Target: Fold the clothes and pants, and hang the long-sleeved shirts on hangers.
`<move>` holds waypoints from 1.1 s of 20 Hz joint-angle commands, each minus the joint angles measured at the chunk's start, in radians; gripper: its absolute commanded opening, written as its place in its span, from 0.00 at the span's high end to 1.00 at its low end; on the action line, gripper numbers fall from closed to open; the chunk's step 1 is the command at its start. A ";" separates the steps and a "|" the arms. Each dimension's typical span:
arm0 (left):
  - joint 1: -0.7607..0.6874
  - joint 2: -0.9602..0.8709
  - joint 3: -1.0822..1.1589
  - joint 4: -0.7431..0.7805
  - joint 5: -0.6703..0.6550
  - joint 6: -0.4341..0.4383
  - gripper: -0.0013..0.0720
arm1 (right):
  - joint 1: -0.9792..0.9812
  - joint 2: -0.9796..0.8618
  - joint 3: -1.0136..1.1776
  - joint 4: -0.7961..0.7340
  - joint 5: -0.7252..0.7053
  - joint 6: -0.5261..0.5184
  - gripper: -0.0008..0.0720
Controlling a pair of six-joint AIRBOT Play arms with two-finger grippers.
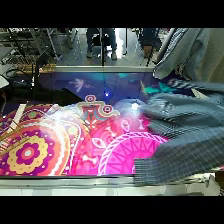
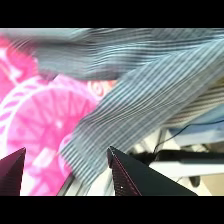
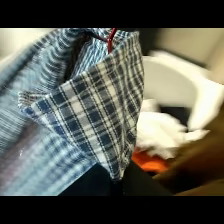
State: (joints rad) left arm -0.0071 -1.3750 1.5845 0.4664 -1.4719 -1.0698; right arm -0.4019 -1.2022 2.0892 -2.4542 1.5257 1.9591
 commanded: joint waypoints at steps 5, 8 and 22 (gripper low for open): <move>0.001 0.000 -0.001 0.124 -0.040 0.000 0.23 | -0.533 -0.018 0.043 0.024 -0.542 0.066 0.96; 0.001 0.000 -0.001 0.125 -0.040 0.000 0.23 | -0.675 -0.070 0.043 0.041 -0.572 0.066 0.96; -0.011 0.012 0.020 0.409 0.028 -0.116 0.26 | -0.454 0.111 -0.042 0.631 -0.915 -0.121 0.03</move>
State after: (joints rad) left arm -0.0097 -1.3716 1.5898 0.6655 -1.4998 -1.0912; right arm -0.9752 -1.1679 2.0499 -2.0766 0.7368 1.8561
